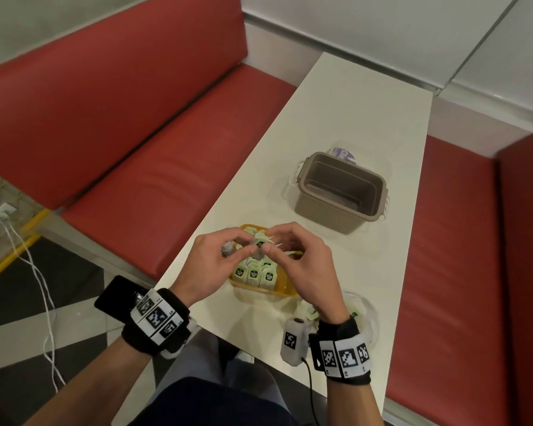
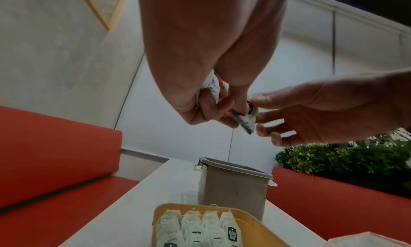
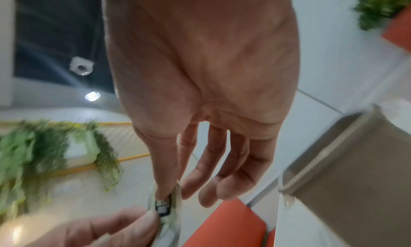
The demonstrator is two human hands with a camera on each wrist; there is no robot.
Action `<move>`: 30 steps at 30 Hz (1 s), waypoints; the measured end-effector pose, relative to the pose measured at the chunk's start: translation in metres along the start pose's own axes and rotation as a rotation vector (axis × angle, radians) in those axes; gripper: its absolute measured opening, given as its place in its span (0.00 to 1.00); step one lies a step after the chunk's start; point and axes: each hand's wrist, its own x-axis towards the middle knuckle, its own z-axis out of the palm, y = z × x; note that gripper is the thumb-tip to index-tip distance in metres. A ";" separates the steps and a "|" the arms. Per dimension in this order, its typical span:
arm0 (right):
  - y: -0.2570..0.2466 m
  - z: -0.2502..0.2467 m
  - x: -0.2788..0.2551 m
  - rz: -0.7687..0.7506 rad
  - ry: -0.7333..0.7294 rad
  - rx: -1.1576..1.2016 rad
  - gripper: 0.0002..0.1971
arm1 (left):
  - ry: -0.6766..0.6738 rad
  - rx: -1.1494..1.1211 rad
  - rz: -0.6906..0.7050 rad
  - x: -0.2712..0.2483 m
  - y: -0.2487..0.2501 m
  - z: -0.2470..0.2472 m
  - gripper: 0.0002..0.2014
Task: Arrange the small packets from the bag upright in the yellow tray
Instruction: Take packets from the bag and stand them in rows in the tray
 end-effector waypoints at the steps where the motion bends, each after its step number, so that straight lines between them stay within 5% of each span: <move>1: 0.000 -0.001 0.001 -0.038 0.013 -0.065 0.07 | 0.005 0.032 0.027 0.001 0.000 0.001 0.04; 8: -0.002 -0.011 0.004 -0.061 0.099 -0.129 0.04 | -0.011 -0.064 -0.114 0.005 -0.008 0.008 0.07; 19: 0.042 -0.034 0.029 -0.042 0.171 -0.598 0.05 | 0.030 -0.238 -0.310 0.001 -0.036 0.031 0.06; 23: 0.080 -0.035 0.049 0.050 0.078 -0.851 0.03 | 0.006 -0.391 -0.479 -0.008 -0.043 0.031 0.10; 30: 0.114 -0.009 0.064 0.123 -0.136 -1.102 0.09 | 0.038 -0.495 -0.566 -0.020 -0.052 0.027 0.17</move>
